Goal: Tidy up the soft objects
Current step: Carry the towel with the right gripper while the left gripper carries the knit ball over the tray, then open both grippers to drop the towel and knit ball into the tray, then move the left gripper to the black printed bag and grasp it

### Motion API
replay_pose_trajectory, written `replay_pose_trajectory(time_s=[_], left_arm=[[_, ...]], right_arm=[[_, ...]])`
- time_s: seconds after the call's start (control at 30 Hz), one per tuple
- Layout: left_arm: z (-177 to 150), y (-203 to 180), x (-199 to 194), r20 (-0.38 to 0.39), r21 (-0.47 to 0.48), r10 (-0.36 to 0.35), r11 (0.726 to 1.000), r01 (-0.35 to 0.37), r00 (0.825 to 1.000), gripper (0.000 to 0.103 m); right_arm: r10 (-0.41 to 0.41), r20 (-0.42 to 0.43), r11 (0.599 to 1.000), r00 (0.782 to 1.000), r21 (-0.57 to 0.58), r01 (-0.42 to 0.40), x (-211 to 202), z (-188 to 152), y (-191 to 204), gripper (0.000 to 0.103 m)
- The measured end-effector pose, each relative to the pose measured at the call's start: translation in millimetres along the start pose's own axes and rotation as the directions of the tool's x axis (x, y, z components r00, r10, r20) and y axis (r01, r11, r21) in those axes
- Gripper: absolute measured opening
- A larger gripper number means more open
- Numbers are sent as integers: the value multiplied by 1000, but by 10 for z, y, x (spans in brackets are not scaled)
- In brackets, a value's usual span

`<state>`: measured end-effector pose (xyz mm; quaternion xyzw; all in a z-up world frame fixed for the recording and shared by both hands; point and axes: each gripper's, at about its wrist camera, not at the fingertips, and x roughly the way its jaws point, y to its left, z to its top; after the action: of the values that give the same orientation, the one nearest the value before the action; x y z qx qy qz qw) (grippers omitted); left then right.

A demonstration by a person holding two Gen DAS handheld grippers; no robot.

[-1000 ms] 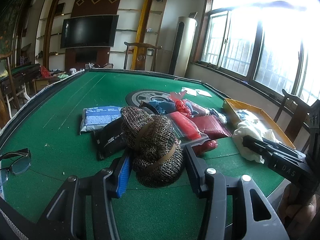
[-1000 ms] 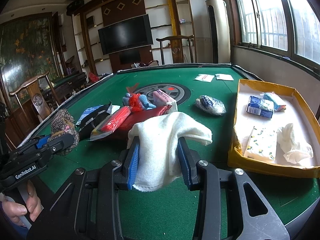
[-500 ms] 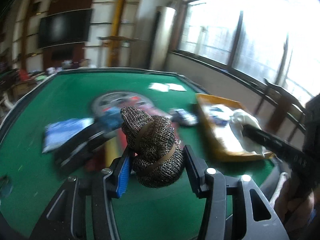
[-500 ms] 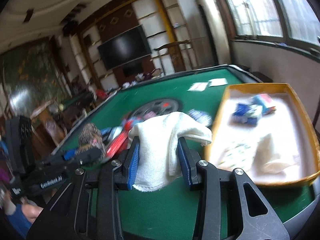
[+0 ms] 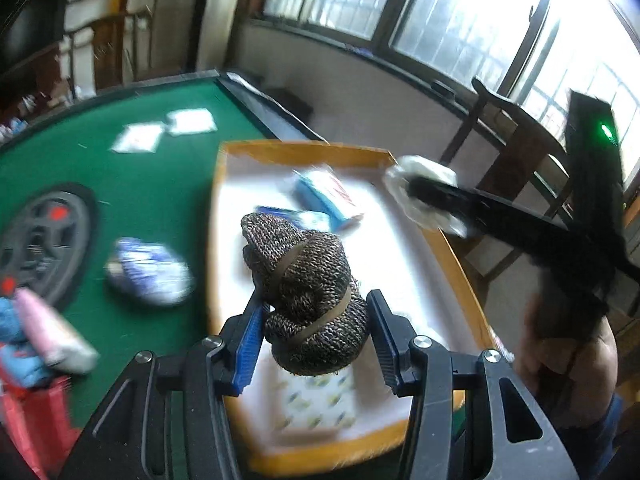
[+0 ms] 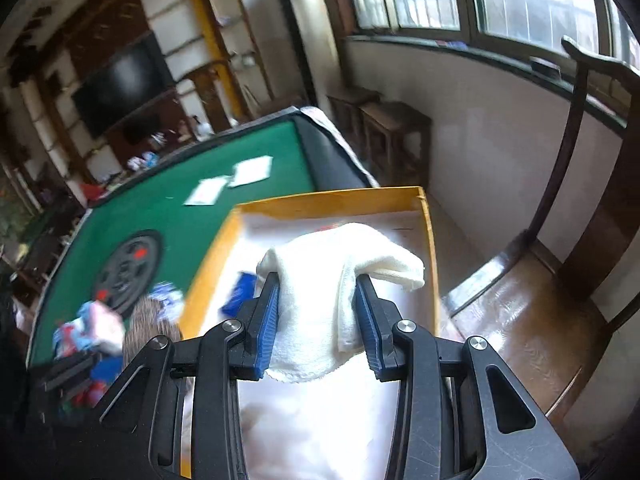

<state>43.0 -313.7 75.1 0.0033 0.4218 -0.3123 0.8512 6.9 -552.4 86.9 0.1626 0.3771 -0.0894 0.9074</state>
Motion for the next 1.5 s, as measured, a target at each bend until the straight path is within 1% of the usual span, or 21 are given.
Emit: replay_pose_trajectory(time_s=[0.03,0.1,0.17,0.3,0.33,0.37,0.4,0.43,0.47,0.5,0.53,0.57,0.67,0.87,1.0,1.13,1.2,1.27,1.33,1.43,1.5], left_arm=[[44,-49,159,-28,-9,-18,1000,18,999,51],[59,-127,331,-58,-13,-38,999,37,998,51],[101,-207,507,-86,-3,-46,999,46,995,51],[189,-285,780,-130,7,-52,999,53,990,51],[194,-281,829,-138,1,-59,998,59,989,51],[195,-278,863,-144,-2,-63,998,64,988,52],[189,-279,895,-152,-3,-67,998,67,986,53],[168,-277,928,-162,-5,-72,997,72,984,54],[164,-280,947,-169,-7,-74,997,74,983,60],[157,-268,962,-177,-11,-79,997,79,981,66],[150,-254,964,-181,-20,-92,996,89,979,68],[147,-243,956,-182,-29,-103,995,100,978,69],[159,-231,898,-171,-45,-118,993,112,978,69],[135,-230,489,-86,-38,-130,991,127,988,69],[50,-149,172,-35,-56,-152,987,150,988,69],[-74,-22,-181,8,-67,-159,985,159,987,69],[-150,101,-397,35,-73,-156,985,158,987,69],[-143,216,-509,54,-86,-150,984,154,987,69],[-224,401,-752,88,-97,-139,984,148,986,69],[-396,768,-1116,127,-110,-85,989,99,988,69],[-515,1025,-1329,149,-126,-36,990,56,988,73]], right_arm=[[-16,-24,1000,1000,0,16,102,64,-45,36],[-21,-33,1000,999,6,22,264,188,-137,36],[-36,-73,999,997,0,36,468,270,-176,36],[-51,-126,998,991,28,55,725,259,-269,37],[-67,-139,997,988,26,72,777,255,-292,38],[-73,-141,997,987,17,76,795,243,-290,45],[-78,-143,997,987,6,79,806,234,-287,60],[-70,-135,997,988,3,71,799,231,-288,66],[-50,-128,999,990,3,51,779,230,-283,70],[-46,-124,999,991,2,46,757,222,-274,70],[-47,-117,999,992,0,48,723,217,-261,70],[-45,-107,999,993,7,46,675,217,-270,70],[-1,-62,999,998,42,4,471,198,-279,70],[45,45,995,998,86,-49,-57,43,-157,70],[83,75,993,994,73,-88,-291,-99,59,70],[135,92,989,986,51,-141,-451,-254,395,70],[162,90,985,983,39,-166,-479,-325,559,70],[198,80,980,977,17,-200,-490,-418,789,70],[229,72,973,971,-11,-229,-486,-527,1012,70],[269,42,962,962,-54,-266,-444,-688,1314,70],[288,23,955,957,-78,-286,-420,-784,1471,70]])
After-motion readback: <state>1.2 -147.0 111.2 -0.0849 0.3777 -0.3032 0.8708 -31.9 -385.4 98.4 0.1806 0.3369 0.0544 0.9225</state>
